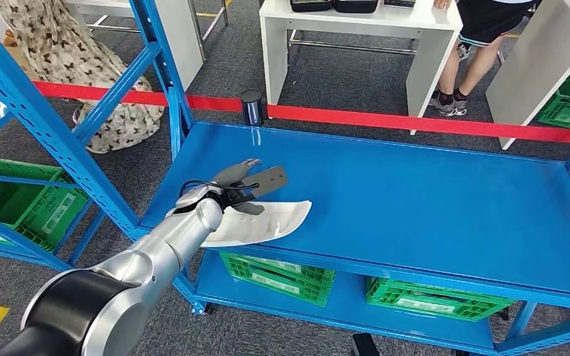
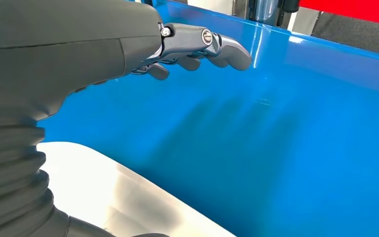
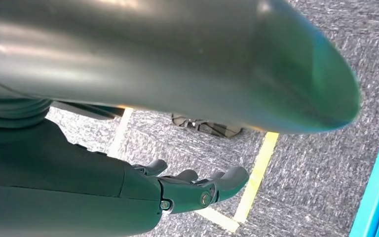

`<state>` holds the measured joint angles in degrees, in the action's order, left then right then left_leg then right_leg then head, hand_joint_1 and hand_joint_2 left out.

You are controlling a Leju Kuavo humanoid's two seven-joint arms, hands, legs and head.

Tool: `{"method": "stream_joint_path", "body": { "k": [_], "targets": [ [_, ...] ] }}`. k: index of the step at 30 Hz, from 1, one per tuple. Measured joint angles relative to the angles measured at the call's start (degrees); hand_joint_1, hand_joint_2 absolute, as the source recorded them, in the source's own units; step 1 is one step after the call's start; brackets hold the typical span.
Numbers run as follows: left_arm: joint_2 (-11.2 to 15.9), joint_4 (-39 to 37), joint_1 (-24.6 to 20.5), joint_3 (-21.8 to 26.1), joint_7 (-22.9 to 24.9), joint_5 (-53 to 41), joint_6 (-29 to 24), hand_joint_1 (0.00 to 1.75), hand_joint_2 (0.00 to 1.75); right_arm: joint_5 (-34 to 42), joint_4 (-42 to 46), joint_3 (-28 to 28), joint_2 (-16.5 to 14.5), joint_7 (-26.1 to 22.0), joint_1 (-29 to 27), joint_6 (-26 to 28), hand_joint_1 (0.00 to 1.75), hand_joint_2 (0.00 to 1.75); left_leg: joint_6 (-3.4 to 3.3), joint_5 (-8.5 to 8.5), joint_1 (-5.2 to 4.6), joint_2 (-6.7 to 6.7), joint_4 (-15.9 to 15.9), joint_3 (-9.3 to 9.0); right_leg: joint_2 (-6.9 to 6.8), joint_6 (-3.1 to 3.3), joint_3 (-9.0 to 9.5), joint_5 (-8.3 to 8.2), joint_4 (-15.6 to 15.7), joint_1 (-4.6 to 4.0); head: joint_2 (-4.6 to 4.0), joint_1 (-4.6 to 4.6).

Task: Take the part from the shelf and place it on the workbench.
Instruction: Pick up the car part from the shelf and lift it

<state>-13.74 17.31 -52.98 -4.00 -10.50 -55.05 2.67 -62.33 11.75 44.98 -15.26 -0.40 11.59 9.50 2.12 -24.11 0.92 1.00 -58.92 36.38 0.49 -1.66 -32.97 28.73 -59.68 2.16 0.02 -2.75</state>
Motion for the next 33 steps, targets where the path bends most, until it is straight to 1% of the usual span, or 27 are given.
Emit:
{"method": "stream_joint_path", "body": {
  "k": [15,20,25,31,33],
  "targets": [
    [0.25,0.0,1.17,0.34,-1.81,1.01,-0.51,0.0,1.75,-0.2,0.01,0.0,0.15,-0.33,0.04,-0.09,0.0,0.0,-0.01,-0.01,0.0,0.0,0.0,0.01,-0.01,0.0,-0.01,0.0,0.0,0.0,0.0,0.0],
    [-0.75,0.14,1.0,0.37,-3.49,1.58,-0.4,0.0,1.75,-0.12,0.01,0.0,0.2,-0.38,0.08,0.18,0.0,0.0,-0.02,-0.01,-0.01,0.01,-0.02,0.01,-0.01,-0.01,0.0,-0.01,0.0,0.01,0.0,0.0],
    [-1.82,0.29,0.48,0.37,-4.05,1.63,-0.33,0.0,1.75,-0.28,0.01,0.0,0.4,-0.38,0.13,0.25,0.0,0.0,-0.03,-0.02,-0.02,0.0,-0.02,0.01,-0.01,-0.03,0.0,-0.02,0.01,0.02,0.0,0.0],
    [-1.93,0.43,-0.08,0.37,-3.78,1.64,-0.59,0.0,1.75,-0.57,0.01,0.0,0.56,-0.12,0.1,0.06,0.0,0.0,-0.02,-0.01,-0.02,0.0,-0.02,0.01,-0.01,-0.03,0.01,-0.02,0.01,0.01,0.0,0.0],
    [-1.83,0.45,-0.16,0.37,-3.54,1.64,-0.68,0.0,0.87,-0.6,0.01,0.0,0.57,0.04,0.04,-0.02,0.0,0.0,-0.02,-0.01,-0.02,0.0,-0.02,0.01,-0.01,-0.03,0.01,-0.02,0.01,0.01,0.0,0.0]
  ]
}}
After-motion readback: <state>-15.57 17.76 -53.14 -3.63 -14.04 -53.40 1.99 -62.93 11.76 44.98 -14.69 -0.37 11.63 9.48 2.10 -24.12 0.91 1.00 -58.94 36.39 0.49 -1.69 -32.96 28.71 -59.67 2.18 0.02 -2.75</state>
